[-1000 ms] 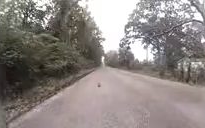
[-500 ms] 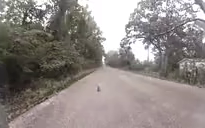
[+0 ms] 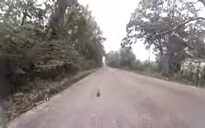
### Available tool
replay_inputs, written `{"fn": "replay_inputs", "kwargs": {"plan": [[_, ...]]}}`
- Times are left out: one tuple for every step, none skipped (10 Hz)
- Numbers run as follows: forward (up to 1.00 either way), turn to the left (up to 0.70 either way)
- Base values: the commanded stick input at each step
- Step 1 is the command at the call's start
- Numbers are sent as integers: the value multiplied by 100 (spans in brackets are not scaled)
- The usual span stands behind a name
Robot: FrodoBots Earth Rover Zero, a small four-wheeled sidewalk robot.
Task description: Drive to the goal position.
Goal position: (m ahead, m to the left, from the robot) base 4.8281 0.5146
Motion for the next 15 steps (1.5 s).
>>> {"fn": "replay_inputs", "kwargs": {"plan": [[70, 0], [70, 0], [70, 0], [70, 0], [70, 0], [70, 0], [70, 0], [70, 0], [70, 0], [70, 0], [70, 0], [70, 0], [70, 0], [70, 0], [70, 0]]}}
